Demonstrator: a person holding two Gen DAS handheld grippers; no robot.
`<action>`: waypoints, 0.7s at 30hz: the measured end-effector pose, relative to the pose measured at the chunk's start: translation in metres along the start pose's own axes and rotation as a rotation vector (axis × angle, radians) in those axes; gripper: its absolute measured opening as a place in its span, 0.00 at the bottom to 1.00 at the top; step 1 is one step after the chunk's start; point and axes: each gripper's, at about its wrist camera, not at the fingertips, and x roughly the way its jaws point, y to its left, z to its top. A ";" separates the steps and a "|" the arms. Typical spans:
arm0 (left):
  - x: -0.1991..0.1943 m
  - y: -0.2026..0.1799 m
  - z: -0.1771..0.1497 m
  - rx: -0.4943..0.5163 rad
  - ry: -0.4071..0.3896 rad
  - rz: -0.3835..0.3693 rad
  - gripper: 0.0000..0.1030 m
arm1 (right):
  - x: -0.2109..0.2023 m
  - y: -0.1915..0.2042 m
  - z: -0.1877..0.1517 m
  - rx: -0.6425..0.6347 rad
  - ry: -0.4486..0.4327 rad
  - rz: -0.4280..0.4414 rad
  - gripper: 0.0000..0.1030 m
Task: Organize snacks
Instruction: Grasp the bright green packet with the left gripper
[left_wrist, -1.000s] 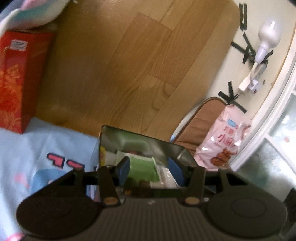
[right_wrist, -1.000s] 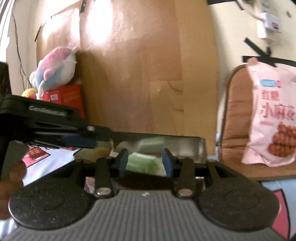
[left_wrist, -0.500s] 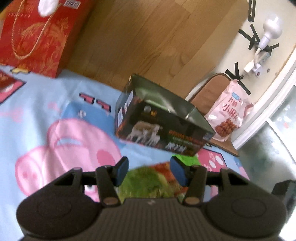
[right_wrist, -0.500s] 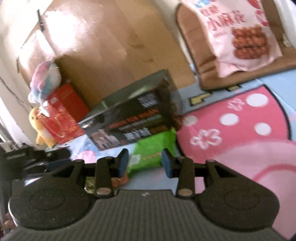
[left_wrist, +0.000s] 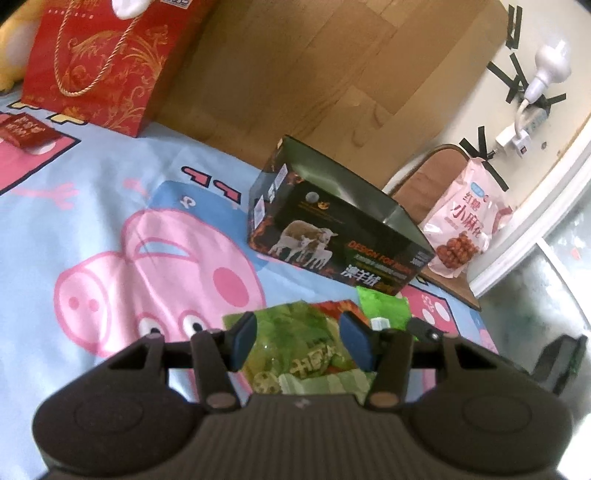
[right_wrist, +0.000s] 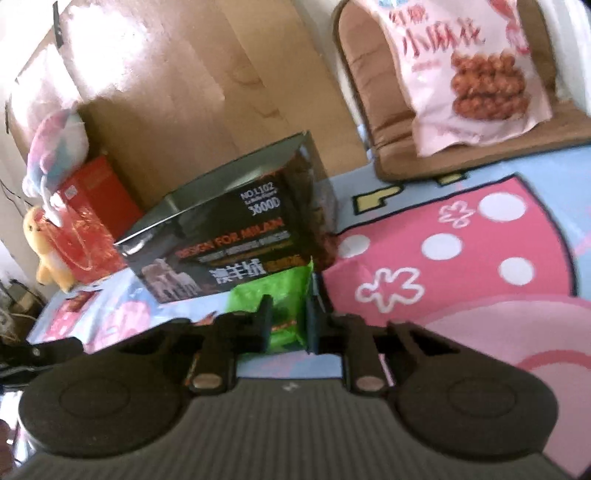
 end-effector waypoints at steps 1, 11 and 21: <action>0.000 0.000 0.000 0.000 0.002 0.000 0.49 | -0.003 0.001 0.000 -0.005 -0.003 0.000 0.08; 0.015 -0.043 -0.002 0.085 0.054 -0.093 0.56 | -0.050 -0.019 -0.022 0.108 0.007 0.052 0.02; 0.094 -0.099 0.026 0.249 0.145 -0.083 0.64 | -0.036 0.010 -0.022 -0.178 0.017 0.027 0.35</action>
